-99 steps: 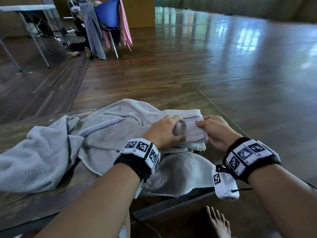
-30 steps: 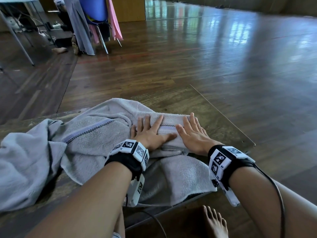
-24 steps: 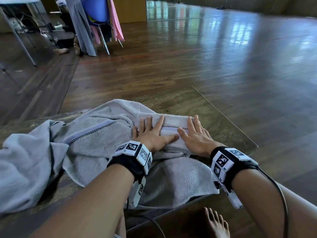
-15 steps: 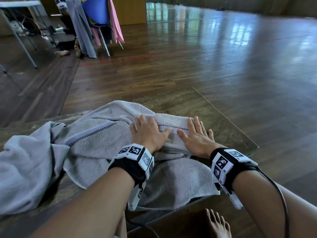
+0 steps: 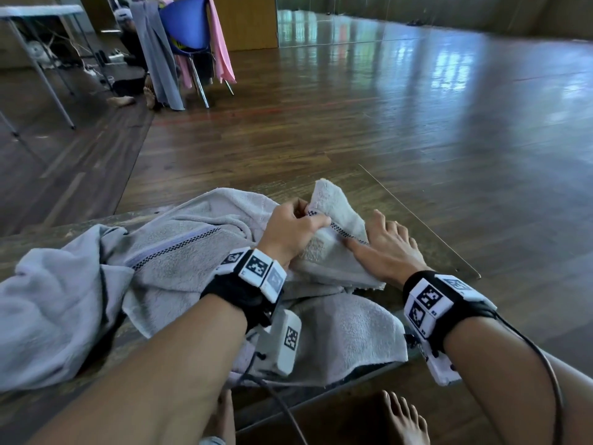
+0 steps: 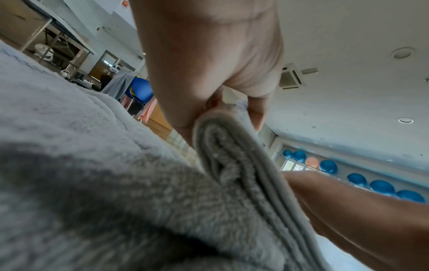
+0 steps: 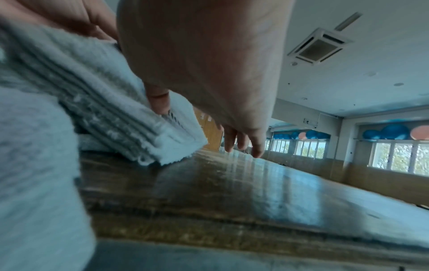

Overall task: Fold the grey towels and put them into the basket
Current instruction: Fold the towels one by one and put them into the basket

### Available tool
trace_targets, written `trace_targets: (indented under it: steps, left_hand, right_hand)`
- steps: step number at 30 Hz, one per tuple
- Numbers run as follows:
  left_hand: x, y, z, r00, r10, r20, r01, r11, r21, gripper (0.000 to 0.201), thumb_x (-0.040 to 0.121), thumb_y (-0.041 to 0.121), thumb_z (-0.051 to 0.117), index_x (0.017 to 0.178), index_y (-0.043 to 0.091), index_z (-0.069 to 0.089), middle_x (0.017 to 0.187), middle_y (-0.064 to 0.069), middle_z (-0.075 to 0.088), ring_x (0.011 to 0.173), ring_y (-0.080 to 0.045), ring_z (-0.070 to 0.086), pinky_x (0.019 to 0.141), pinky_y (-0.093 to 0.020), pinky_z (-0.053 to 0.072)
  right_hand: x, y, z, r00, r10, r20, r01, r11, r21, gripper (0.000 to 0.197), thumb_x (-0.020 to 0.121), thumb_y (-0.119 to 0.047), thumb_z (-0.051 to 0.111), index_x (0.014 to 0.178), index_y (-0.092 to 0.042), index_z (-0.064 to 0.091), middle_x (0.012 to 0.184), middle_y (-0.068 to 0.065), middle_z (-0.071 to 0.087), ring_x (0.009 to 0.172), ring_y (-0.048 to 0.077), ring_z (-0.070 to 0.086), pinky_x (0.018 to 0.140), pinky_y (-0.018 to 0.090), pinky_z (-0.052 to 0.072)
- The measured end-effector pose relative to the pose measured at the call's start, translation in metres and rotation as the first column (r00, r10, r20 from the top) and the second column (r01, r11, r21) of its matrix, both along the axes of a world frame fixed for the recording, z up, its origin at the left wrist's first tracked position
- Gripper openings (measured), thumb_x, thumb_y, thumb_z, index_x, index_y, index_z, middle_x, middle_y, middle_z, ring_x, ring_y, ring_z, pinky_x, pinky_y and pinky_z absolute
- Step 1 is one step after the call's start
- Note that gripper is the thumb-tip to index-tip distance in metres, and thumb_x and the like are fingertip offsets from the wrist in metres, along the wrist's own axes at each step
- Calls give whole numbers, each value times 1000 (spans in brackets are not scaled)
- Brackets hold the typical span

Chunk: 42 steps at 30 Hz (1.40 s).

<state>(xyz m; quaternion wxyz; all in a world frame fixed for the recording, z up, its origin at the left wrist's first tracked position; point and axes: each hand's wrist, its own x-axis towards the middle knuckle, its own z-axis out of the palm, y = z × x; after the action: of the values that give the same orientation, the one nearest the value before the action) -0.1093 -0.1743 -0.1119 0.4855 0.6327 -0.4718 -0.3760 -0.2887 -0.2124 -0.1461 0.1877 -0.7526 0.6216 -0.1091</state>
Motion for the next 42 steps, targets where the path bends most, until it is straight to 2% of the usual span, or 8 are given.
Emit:
trace_targets:
  steps: [7,11,16,19,25,31,35,42]
  left_hand:
    - [1,19,39,916,-102,-388,75,994,-85,23,80,6,73,75,19,54,79,-7,67,70,-23,66,60,-33,54]
    - [13,45,59,851,-176,-494,122,983,-139,23,77,10,73,93,16,58,91,-9,70,80,-28,69,71,-42,57]
    - [41,93,85,863,-195,-466,121,975,-185,19,79,8,74,86,20,61,94,-7,69,82,-24,69,72,-39,56]
    - [61,122,111,926,-129,-355,53,975,-218,15,88,14,72,88,23,60,93,-6,68,81,-22,67,67,-36,56]
    - [118,194,148,980,201,2,-192,937,-291,29,92,38,66,108,16,56,88,-2,68,77,-15,65,63,-32,50]
    - [178,284,148,923,370,-106,-384,872,-302,21,97,36,60,106,17,61,94,-2,73,86,-16,69,75,-32,55]
    - [210,357,125,840,516,-165,-542,790,-288,17,102,24,53,108,12,64,86,3,71,73,-6,68,61,-18,51]
    - [264,481,23,580,769,-269,-774,623,112,21,96,21,62,108,5,68,96,-9,68,73,-17,64,60,-27,52]
  right_hand:
    - [5,3,31,825,-121,552,58,990,130,65,95,-72,34,132,-19,37,128,7,57,100,20,58,73,34,46]
    - [1,14,53,662,-65,747,-101,979,175,99,64,-90,60,124,-11,56,119,9,69,104,25,69,89,48,57]
    - [10,54,78,502,75,861,-217,975,41,66,62,-68,84,101,-15,73,99,7,79,90,24,77,69,33,60]
    - [33,81,106,446,175,878,-247,967,-68,48,79,-56,77,110,-19,72,105,4,78,96,20,76,72,26,59]
    - [101,127,171,523,379,764,-325,917,-232,42,97,-41,61,131,-18,54,123,-1,69,115,17,66,101,47,52]
    - [192,190,207,599,562,570,-499,819,-284,30,104,-38,50,125,-18,59,114,-4,69,107,13,65,100,43,51]
    - [258,243,208,623,646,440,-655,739,-157,36,105,-41,45,126,-15,55,120,7,66,111,25,63,101,48,49]
    - [359,343,129,528,781,332,-844,526,106,31,97,-20,55,125,-8,60,115,6,66,103,23,63,81,33,51]
